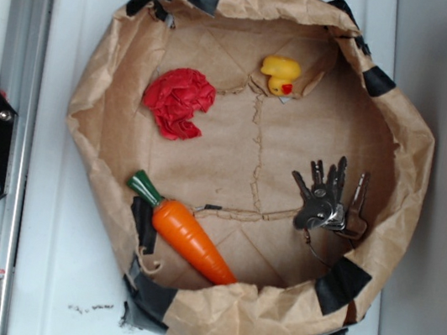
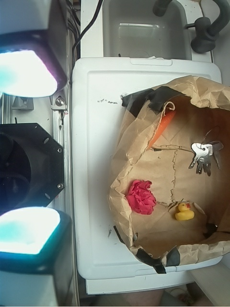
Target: Grab the silver keys.
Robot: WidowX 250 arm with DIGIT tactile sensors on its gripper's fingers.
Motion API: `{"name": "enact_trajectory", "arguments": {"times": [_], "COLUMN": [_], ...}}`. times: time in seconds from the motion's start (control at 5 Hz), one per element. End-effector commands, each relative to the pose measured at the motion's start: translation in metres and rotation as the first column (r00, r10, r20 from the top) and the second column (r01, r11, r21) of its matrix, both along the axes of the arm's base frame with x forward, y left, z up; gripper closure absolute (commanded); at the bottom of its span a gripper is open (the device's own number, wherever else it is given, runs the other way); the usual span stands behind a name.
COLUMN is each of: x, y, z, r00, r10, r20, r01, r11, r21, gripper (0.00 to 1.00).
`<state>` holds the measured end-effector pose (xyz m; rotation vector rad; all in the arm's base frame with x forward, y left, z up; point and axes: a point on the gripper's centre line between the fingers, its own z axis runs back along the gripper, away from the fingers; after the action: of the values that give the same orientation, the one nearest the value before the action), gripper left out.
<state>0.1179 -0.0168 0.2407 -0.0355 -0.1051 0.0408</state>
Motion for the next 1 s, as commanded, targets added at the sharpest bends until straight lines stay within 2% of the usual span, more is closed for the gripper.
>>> {"name": "enact_trajectory", "arguments": {"times": [0.0, 0.2, 0.4, 0.6, 0.8], "x": [0.0, 0.048, 0.078, 0.097, 0.109], "y": [0.0, -0.002, 0.001, 0.008, 0.021], "z": [0.0, 0.003, -0.003, -0.019, -0.035], "r00": [1.0, 0.998, 0.993, 0.964, 0.921], "r10": [0.0, 0.003, -0.012, -0.133, -0.229], "r20": [0.0, 0.055, 0.12, 0.23, 0.314], "r01": [0.0, -0.003, 0.012, 0.141, 0.247], "r11": [1.0, 1.0, 1.0, 0.99, 0.969], "r21": [0.0, 0.01, 0.006, -0.019, -0.018], "gripper": [0.0, 0.0, 0.0, 0.0, 0.0]}}
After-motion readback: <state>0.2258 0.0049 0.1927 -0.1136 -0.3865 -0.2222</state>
